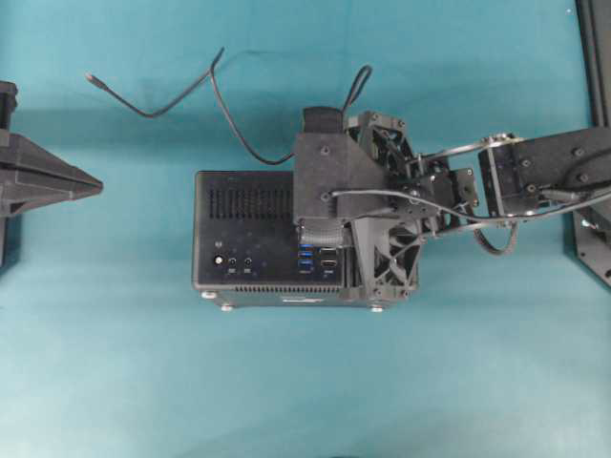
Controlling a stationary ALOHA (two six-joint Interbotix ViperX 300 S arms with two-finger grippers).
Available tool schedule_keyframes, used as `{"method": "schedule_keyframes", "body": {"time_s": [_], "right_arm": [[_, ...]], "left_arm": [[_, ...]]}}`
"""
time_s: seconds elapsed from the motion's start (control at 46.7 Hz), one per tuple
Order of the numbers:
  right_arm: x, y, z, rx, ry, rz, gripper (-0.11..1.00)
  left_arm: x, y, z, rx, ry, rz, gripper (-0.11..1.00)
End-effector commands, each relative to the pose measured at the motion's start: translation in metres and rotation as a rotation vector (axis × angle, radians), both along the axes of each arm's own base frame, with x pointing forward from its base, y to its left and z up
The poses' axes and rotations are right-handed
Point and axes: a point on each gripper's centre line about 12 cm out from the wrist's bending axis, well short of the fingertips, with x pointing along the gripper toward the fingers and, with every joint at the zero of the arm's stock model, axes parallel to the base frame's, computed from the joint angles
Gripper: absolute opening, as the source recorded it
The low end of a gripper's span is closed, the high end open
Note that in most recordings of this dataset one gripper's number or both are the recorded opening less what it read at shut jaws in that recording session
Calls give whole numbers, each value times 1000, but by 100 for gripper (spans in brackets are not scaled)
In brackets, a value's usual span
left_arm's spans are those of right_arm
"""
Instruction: Insert the USB into the PC box with both arms.
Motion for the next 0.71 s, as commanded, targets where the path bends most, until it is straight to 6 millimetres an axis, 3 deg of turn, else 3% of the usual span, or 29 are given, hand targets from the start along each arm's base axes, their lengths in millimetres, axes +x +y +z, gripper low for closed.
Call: {"method": "schedule_keyframes", "body": {"time_s": [0.0, 0.686], "right_arm": [[0, 3, 5, 12, -16, 1, 9], [-3, 7, 0, 15, 27, 3, 9]], "left_arm": [[1, 0, 5, 2, -19, -2, 0], [-2, 0, 4, 2, -23, -2, 0]]}}
